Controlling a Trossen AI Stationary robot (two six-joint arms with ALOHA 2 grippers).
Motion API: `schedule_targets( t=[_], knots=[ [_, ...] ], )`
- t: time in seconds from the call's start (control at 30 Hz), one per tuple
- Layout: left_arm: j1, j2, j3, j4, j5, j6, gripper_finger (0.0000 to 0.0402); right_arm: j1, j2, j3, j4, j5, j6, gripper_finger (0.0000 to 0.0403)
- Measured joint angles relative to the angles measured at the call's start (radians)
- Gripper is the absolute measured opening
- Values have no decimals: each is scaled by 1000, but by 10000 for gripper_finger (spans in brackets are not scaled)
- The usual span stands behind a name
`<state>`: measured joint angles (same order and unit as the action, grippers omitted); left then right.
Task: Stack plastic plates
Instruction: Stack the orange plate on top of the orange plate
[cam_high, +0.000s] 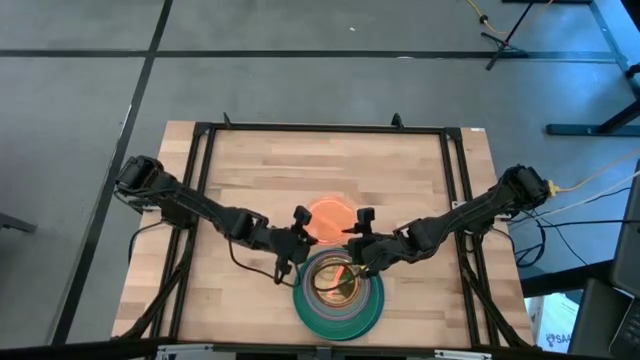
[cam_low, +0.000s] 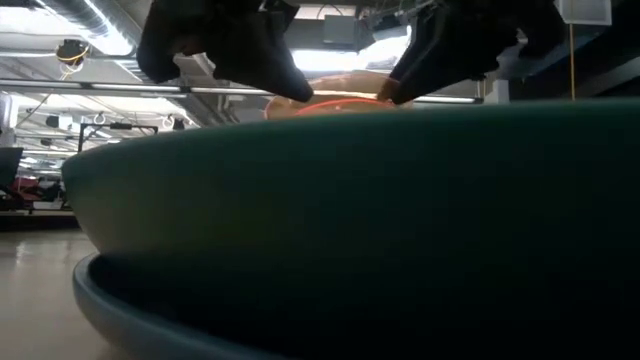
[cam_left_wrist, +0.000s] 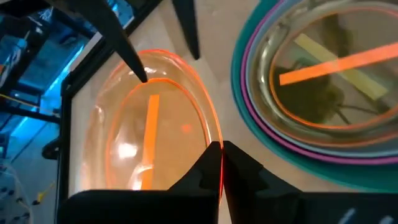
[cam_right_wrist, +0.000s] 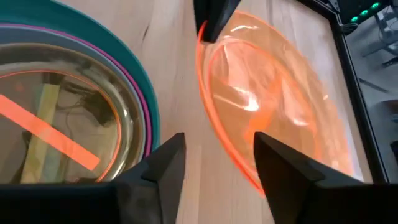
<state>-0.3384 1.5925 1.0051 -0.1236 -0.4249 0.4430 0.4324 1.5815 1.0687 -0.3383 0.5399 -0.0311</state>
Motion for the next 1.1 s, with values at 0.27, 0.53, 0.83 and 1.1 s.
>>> schedule_targets(
  t=[0.27, 0.53, 0.83, 1.1],
  knots=[
    [-11, 0, 0, -29, 24, 3, 4, 0, 0, 0, 20, -14, -11, 46],
    [-64, 0, 0, -29, 15, -43, 17, 1, 1, 0, 62, -44, 5, 15],
    [-147, -53, 2, -215, 20, -119, 82, 89, 1, 28, 114, -33, 23, 2],
    [-178, -162, -36, -257, 108, -172, 85, 243, 0, 42, 111, -29, 154, 1]
  ],
)
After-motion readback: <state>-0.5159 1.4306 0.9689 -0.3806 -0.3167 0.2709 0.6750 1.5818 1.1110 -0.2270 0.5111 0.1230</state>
